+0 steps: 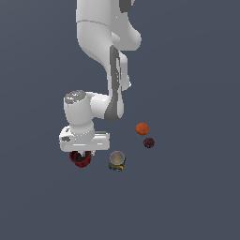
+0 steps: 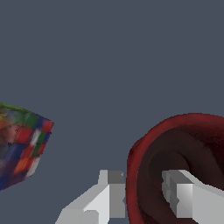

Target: Pick up a designated object from a clutter of objects.

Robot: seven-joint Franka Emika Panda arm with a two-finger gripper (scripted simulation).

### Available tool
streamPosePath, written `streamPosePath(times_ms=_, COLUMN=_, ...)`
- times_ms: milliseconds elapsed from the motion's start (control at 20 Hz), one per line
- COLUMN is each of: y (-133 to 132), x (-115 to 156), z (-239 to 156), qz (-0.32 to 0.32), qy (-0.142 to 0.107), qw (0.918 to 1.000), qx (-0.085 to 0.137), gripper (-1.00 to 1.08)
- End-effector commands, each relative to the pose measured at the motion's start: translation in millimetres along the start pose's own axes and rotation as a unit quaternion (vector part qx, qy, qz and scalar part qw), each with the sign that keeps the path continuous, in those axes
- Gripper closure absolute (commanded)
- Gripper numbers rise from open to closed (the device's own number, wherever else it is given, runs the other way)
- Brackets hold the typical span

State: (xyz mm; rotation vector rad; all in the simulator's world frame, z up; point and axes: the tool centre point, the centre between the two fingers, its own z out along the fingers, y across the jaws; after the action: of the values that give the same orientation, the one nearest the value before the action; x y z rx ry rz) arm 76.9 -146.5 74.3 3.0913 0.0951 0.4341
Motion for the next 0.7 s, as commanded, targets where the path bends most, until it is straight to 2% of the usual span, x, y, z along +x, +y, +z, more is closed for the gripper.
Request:
streamPosePath(times_ms=0, y=-1, x=-1, z=1, qz=0.0, qy=-0.001, qw=1.0, qx=0.001, gripper=1.08)
streamPosePath(times_ms=350, y=-1, x=1, z=-6, qz=0.0, qy=0.0, qw=1.0, qx=0.0, gripper=1.08)
streamPosePath(times_ms=650, y=-5, x=7, z=-31, qz=0.0, qy=0.0, qw=1.0, qx=0.0, gripper=1.08)
